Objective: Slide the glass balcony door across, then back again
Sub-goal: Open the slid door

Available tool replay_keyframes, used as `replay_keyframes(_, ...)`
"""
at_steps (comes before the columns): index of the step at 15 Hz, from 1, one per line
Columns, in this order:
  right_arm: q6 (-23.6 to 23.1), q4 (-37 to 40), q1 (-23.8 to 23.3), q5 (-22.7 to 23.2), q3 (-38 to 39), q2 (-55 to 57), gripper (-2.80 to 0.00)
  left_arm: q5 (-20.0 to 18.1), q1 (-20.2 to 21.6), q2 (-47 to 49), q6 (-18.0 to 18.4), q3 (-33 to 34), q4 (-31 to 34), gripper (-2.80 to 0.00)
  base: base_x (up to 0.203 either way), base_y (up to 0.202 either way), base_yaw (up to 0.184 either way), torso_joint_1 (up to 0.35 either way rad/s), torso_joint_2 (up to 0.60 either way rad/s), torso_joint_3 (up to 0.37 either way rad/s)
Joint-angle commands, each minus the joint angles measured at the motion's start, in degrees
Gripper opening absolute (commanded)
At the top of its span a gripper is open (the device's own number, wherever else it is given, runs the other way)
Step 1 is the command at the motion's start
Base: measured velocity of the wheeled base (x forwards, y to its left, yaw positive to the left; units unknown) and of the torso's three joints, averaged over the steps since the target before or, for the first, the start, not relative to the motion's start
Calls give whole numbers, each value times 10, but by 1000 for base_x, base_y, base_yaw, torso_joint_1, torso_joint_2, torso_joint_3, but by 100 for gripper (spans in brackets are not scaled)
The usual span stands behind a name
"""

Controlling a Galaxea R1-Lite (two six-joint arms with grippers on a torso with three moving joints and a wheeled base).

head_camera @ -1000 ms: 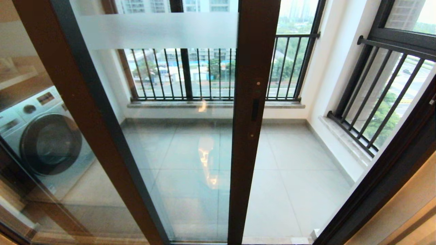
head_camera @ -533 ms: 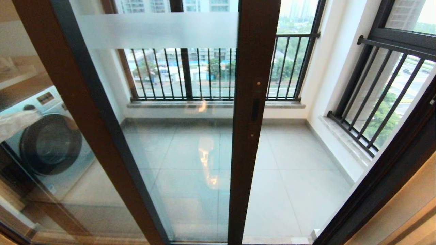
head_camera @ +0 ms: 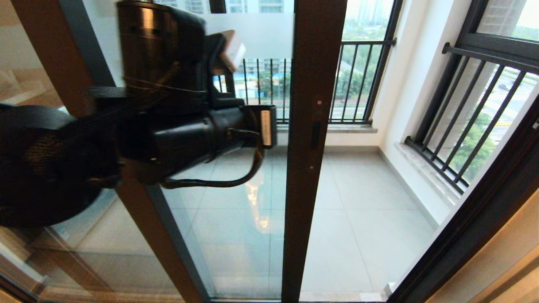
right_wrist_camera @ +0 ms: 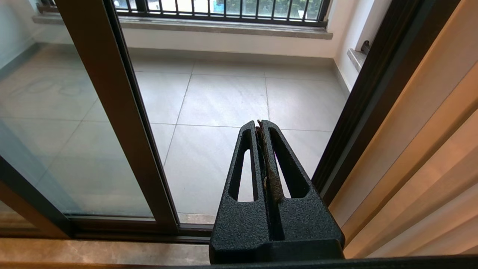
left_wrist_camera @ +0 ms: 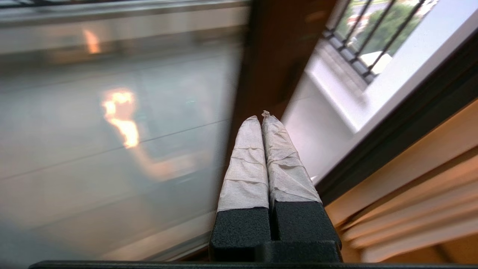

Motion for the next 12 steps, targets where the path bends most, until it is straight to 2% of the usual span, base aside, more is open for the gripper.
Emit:
replay_keyframes(1,0,0,0,0,0,1,-280,17,-43,109,-20,-72,-13,-280,0,0,0,0,0,0)
replay_keyframes(3,0,0,0,0,0,1,-280,22,-77,131,-31,-90,-20,-280,0,0,0,0,0,0)
replay_keyframes(7,0,0,0,0,0,1,-280,24,-99,171,-31,-129,-30,-280,0,0,0,0,0,0)
replay_keyframes(12,0,0,0,0,0,1,-280,37,-115,230,-28,-156,-101,-280,0,0,0,0,0,0)
